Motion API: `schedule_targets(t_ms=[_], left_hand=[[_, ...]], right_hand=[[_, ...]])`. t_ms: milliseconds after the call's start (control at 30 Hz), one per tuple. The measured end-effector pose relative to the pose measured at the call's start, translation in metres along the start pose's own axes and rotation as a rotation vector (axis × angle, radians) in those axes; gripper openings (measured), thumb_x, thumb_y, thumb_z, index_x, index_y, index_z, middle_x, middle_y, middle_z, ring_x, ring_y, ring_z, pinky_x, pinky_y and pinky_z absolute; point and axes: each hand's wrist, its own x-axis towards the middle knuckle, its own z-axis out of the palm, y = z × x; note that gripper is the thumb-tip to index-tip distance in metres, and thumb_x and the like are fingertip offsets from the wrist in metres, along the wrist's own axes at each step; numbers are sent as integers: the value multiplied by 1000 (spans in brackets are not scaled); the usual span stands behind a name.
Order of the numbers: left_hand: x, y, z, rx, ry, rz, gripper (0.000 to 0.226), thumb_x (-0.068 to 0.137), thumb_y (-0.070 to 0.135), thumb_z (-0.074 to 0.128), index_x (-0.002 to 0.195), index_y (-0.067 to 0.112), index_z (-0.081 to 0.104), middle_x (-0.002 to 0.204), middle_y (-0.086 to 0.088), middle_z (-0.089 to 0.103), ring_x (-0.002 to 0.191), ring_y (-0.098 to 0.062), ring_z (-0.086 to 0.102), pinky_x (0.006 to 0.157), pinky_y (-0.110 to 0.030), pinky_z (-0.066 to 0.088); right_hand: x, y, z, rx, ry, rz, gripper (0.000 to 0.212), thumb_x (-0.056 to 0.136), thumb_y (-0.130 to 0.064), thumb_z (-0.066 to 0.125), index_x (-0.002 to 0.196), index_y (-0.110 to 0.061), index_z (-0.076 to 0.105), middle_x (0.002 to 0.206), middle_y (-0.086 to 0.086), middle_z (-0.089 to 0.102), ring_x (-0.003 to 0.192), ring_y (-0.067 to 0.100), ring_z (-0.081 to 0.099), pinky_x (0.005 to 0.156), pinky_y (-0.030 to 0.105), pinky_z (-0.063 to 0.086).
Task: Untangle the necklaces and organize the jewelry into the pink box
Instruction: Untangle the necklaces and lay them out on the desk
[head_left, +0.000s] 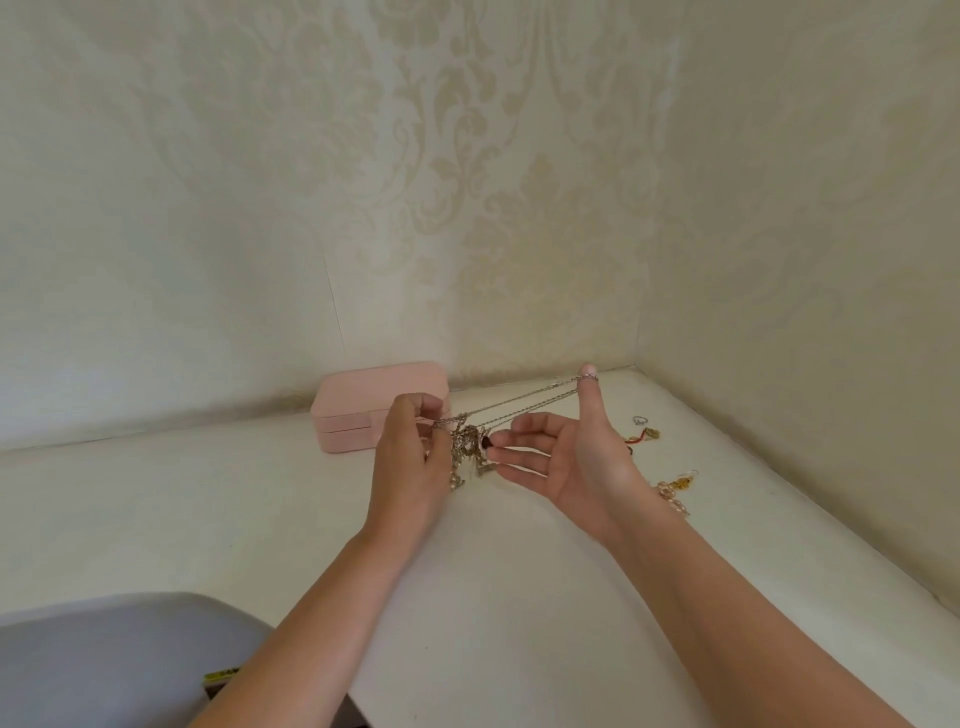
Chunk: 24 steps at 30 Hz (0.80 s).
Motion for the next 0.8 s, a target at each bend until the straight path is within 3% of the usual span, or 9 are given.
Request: schedule_targets(t_ms=[167,267,333,500,633,700,800], left_hand=[[0,-4,1,134,12,20,19,87,5,57,96,22,56,96,7,56,80,-2,54,65,-10,38],[1,-4,1,261,-14,-29,16,86,4,53,84,16,64,89,3,61,79,-12,55,66,-22,37],[1,-5,-1,289,-46,-46,19,83,0,51,77,12,66,84,-1,64,79,-19,57,67,-27,39],[2,-6,-3,161,-127,-57,28,78,-9,51,74,14,68,81,3,67,80,-15,59,65,-14,38],[-1,-4,-6,131,-112,66,52,62,-23,41,53,26,55,76,6,63,77,-7,56,65,-9,38],[-1,-3,-7,80,-106,38,57,59,-25,39,48,30,50,74,9,61,77,-3,56,68,-10,39],[0,1,-5,-47,-191,-95,54,63,-26,37,43,23,49,70,8,63,73,4,58,67,-12,42]], right_hand=[[0,2,4,20,69,6,77,87,-72,27,100,-4,63,109,15,67,99,30,66,92,47,51],[-1,8,10,-32,74,-17,70,87,-70,27,117,-14,58,119,10,62,107,27,61,90,48,52],[-2,9,13,-86,15,-17,75,86,-73,22,120,-15,55,113,10,68,105,25,64,94,47,49],[-6,3,13,-70,-32,6,76,88,-72,18,103,-5,50,83,22,70,88,32,68,97,48,46],[-5,-6,3,138,50,-27,38,101,-33,36,76,-7,48,58,14,55,63,30,60,74,40,55],[-4,-11,-4,197,48,-31,30,98,-15,41,69,-8,46,56,10,50,56,25,56,70,37,57],[-6,-15,-9,291,-1,-26,24,94,-8,42,71,-5,51,63,12,59,57,23,59,68,33,59]])
